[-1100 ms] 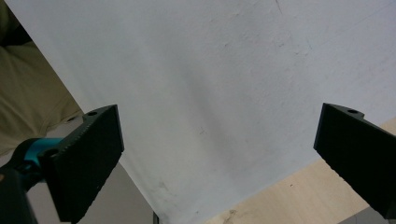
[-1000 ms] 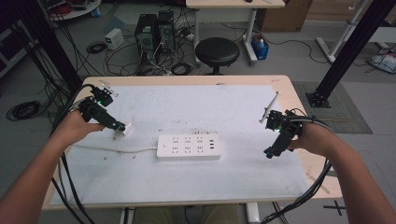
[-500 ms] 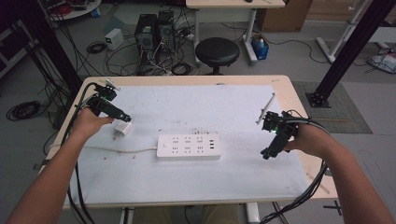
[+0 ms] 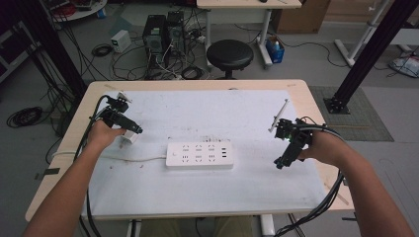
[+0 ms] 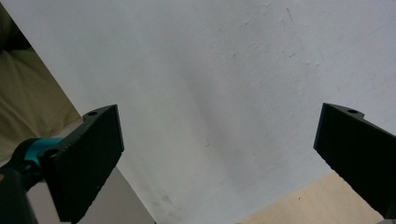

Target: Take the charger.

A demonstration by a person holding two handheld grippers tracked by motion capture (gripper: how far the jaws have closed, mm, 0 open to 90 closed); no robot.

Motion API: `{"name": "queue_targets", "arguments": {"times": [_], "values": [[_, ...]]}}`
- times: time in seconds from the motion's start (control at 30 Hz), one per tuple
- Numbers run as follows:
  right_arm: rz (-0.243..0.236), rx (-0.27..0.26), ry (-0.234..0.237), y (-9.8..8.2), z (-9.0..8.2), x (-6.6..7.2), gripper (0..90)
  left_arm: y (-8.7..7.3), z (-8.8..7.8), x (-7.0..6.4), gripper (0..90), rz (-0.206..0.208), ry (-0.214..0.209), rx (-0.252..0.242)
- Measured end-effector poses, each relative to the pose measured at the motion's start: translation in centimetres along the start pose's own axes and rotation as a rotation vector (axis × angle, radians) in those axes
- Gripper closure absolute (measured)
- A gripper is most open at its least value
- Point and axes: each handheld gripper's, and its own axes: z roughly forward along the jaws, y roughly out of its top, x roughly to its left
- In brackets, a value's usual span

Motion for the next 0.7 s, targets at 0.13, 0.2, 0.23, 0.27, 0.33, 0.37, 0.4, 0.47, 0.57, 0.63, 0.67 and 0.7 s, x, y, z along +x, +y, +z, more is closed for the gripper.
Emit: {"name": "queue_targets", "arguments": {"times": [0.13,0.2,0.23,0.27,0.33,0.37,0.4,0.47,0.57,0.63,0.67,0.7], "values": [[0.002,0.006,0.009,0.0,0.3,0.0,0.8,-0.3,1.0,0.2,15.7,-0.001,0.003,0.003],[0.002,0.001,0.012,0.0,0.4,-0.1,0.8,-0.3,1.2,0.2,19.1,-0.002,0.005,0.010],[0.008,0.006,0.011,0.0,0.3,-0.1,0.8,-0.3,1.4,0.3,19.4,0.000,0.007,0.010],[0.009,0.006,0.011,0.0,0.4,-0.1,0.8,-0.3,1.5,0.4,20.2,-0.003,0.009,0.013],[0.009,0.007,0.010,0.0,0.4,-0.1,0.8,-0.3,1.6,0.5,22.1,-0.001,0.013,0.016],[0.013,0.006,0.011,0.0,0.4,-0.1,0.9,-0.3,1.8,0.5,22.1,-0.004,0.013,0.022],[0.004,-0.001,0.016,0.0,0.5,-0.2,0.8,-0.3,1.9,0.5,22.2,-0.001,0.017,0.028],[0.009,0.007,0.016,0.0,0.6,-0.2,0.8,-0.4,2.1,0.6,24.8,-0.004,0.017,0.026],[0.007,0.008,0.019,0.0,0.8,-0.2,0.9,-0.6,2.4,0.7,29.1,-0.009,0.013,0.029],[0.008,0.009,0.016,0.0,0.8,-0.3,0.8,-0.7,2.5,0.7,30.1,-0.005,0.011,0.033],[-0.003,0.003,0.018,0.1,0.9,-0.4,0.8,-0.9,2.6,0.9,31.3,-0.016,-0.003,0.030],[-0.001,0.007,0.019,0.1,0.8,-0.4,0.9,-0.9,2.6,0.8,33.3,-0.016,-0.009,0.029]]}}
